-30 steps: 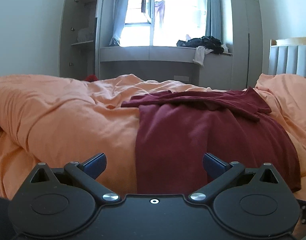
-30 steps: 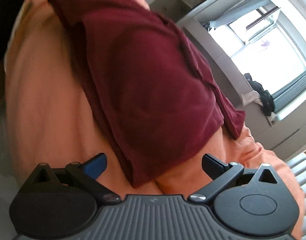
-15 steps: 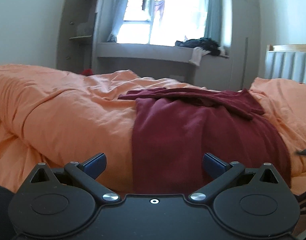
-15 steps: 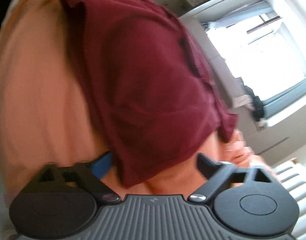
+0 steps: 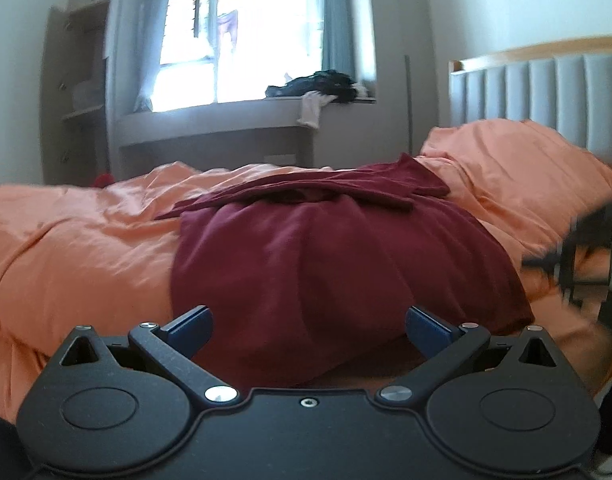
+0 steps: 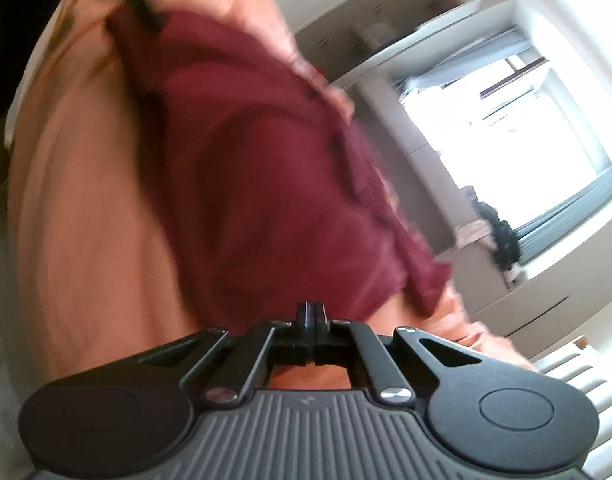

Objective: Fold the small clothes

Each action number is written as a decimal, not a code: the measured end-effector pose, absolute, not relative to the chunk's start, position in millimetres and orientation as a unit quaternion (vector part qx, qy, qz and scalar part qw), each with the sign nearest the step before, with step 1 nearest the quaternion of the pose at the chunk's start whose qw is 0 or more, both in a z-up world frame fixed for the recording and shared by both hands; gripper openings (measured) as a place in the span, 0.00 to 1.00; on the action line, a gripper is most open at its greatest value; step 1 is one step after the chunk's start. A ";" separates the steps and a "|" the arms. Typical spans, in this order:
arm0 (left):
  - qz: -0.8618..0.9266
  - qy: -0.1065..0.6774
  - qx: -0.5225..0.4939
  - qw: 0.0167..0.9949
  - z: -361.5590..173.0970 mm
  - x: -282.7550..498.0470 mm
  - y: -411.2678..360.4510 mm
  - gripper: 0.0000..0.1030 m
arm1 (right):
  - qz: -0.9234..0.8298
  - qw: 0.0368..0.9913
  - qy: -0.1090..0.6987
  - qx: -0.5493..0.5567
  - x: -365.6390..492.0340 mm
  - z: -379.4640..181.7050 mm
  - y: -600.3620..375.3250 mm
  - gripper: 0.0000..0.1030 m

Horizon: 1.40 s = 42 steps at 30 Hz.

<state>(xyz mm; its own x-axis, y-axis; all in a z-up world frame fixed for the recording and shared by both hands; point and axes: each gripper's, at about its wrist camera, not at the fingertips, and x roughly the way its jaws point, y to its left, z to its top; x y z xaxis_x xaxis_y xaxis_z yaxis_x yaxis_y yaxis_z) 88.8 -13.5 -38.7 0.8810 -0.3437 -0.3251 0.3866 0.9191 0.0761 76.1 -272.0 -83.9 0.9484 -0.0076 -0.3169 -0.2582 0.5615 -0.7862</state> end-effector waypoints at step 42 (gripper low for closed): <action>-0.121 0.194 0.205 0.952 -62.1 87.9 -78.1 1.00 | 0.089 0.881 0.109 -0.451 73.3 -62.2 -262.4 0.04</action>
